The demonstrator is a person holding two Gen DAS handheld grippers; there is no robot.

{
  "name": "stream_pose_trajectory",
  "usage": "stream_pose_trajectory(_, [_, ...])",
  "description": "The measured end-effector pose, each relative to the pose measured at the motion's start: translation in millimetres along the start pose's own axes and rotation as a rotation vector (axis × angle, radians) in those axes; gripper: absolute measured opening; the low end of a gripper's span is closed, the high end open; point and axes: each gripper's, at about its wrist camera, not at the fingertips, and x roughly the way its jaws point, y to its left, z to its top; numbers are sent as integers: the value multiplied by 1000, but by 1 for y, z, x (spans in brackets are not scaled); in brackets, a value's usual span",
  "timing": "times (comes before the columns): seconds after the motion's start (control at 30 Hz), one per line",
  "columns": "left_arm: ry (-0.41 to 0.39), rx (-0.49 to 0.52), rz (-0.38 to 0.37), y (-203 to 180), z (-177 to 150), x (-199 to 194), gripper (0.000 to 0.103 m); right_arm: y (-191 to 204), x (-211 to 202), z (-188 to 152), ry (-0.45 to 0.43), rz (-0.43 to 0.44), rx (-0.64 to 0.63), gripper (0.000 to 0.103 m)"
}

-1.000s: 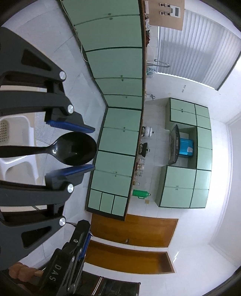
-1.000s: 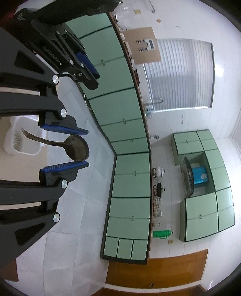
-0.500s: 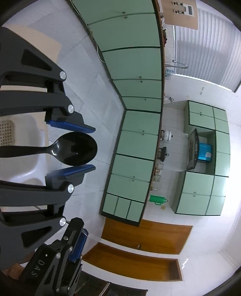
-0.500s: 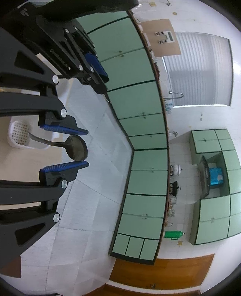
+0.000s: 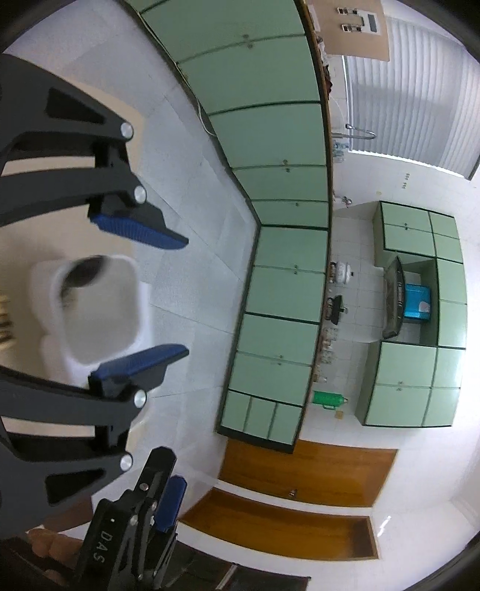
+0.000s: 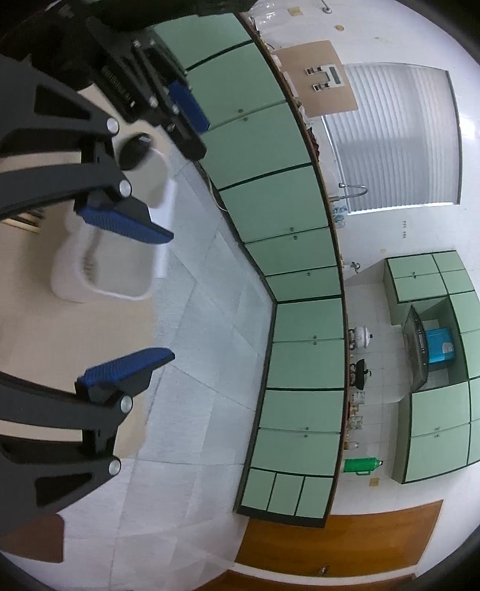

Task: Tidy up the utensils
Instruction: 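Withdraw both open tools from the holder back toward the chopsticks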

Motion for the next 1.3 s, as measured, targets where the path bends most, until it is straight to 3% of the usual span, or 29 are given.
stream_pose_trajectory(0.23, [110,-12,4,13,-51,-62,63,8,-47,-69,61,7,-22,76])
stream_pose_trajectory(0.5, [311,33,51,28,-136,-111,66,22,-83,-147,207,29,26,76])
stream_pose_trajectory(0.83, [461,42,68,39,-194,-140,69,52,-114,-205,282,47,-10,76])
stream_pose_trajectory(1.3, [496,30,79,36,-209,-153,70,82,-113,-226,357,21,-82,45])
